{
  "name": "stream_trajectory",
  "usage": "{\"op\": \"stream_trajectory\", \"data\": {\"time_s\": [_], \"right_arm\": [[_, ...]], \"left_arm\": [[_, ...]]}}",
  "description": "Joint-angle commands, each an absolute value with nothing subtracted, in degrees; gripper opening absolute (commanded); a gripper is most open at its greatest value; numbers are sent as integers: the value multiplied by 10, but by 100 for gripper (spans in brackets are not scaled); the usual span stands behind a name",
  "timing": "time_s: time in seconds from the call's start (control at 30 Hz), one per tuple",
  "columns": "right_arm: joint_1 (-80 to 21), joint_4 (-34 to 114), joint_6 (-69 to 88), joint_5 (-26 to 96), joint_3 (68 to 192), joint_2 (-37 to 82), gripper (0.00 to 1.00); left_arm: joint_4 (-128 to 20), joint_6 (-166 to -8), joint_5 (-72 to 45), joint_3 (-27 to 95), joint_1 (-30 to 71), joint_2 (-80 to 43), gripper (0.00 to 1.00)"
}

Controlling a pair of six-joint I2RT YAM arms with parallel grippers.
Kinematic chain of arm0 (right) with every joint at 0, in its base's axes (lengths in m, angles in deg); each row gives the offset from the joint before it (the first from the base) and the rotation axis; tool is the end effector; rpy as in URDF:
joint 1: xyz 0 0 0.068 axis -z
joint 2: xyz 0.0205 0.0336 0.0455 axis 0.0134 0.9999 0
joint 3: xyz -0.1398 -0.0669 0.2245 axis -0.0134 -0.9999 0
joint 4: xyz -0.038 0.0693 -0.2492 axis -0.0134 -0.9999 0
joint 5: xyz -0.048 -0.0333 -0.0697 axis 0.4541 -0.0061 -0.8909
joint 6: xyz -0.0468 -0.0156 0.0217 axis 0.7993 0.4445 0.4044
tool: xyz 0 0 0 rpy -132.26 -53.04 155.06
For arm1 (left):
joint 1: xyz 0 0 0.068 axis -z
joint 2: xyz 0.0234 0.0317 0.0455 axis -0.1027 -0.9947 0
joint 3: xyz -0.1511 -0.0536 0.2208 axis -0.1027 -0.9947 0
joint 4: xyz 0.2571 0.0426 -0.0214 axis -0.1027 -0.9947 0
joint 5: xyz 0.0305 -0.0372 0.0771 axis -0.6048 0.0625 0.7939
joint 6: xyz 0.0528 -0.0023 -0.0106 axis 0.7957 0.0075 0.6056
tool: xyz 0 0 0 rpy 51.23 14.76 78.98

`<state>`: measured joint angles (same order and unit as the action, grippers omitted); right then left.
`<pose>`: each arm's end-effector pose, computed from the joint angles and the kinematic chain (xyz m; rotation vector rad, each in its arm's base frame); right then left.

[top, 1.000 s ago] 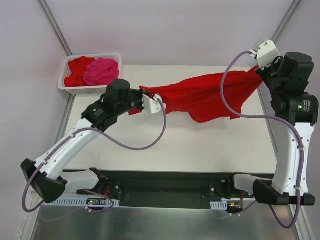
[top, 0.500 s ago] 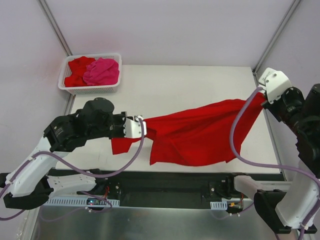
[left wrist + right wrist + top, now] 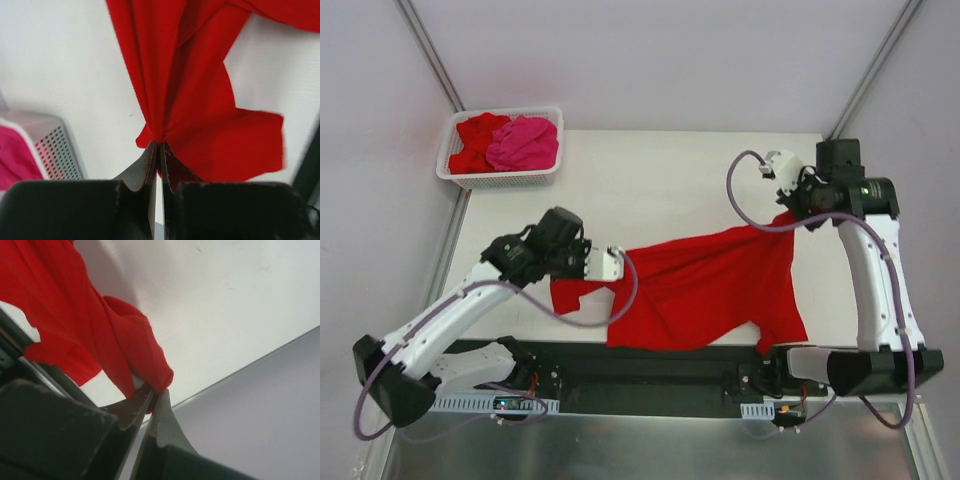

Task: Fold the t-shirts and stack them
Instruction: Flatten out the tshirt

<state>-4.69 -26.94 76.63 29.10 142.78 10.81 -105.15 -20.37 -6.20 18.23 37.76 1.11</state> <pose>0.2098 0.0156 0.4164 -1.3208 2.0622 -0.4085 0.1355 -0.1303 0.3126 1.8362 1.5700 0.0670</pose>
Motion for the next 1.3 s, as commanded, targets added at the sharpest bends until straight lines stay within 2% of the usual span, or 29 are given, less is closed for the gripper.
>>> {"op": "stream_trajectory", "data": {"time_s": [0.0, 0.07, 0.1, 0.2, 0.27, 0.37, 0.43, 0.5, 0.53, 0.6, 0.63, 0.67, 0.7, 0.73, 0.8, 0.87, 0.97, 1.1, 1.27], "right_arm": [[-52, -122, 760, 189, 1522, 159, 1], [-52, -106, 765, 157, 1586, 192, 1], [-52, -89, 766, 144, 1604, 200, 1], [-54, -80, 765, 103, 1666, 208, 1], [-59, -69, 770, 71, 1671, 178, 1], [-73, -38, 792, 55, 1632, 103, 1], [-77, -67, 806, 83, 1592, 63, 1], [-79, -165, 826, 127, 1555, 27, 4], [-80, -203, 827, 134, 1514, 20, 6], [-77, -271, 824, 146, 1458, -12, 3], [-78, -296, 840, 157, 1397, -30, 14], [-77, -320, 858, 197, 1374, -45, 42], [-78, -384, 883, 213, 1346, -63, 81], [-78, -411, 916, 218, 1324, -65, 96], [-68, -444, 934, 202, 1296, -62, 96], [-58, -422, 930, 215, 1322, -65, 96], [-58, -359, 881, 227, 1373, -35, 96], [-58, -355, 785, 246, 1484, 52, 96], [-58, -337, 715, 344, 1501, 78, 96]], "left_arm": [[-917, -86, -71, 318, 244, -103, 0], [-899, -69, -79, 398, 185, -173, 0], [-896, -63, -79, 474, 173, -193, 0], [-893, -63, -70, 576, 154, -237, 0], [-893, -62, -76, 586, 155, -218, 0], [-894, -55, -76, 547, 169, -156, 0], [-895, -52, -56, 485, 189, -102, 0], [-927, -68, -54, 420, 213, -69, 0], [-961, -76, -44, 403, 221, -54, 3], [-1058, -121, -49, 354, 241, -20, 8], [-1097, -135, -70, 340, 254, -10, 17], [-1140, -147, -79, 330, 264, -10, 72], [-1236, -158, -89, 317, 271, -13, 99], [-1268, -160, -102, 311, 275, -20, 99], [-1315, -148, -94, 316, 276, -21, 99], [-1308, -130, -70, 331, 272, -13, 99], [-1228, -113, -39, 365, 264, -14, 99], [-1156, -158, -27, 382, 264, -49, 99], [-1089, -239, -48, 362, 265, -79, 99]]}}
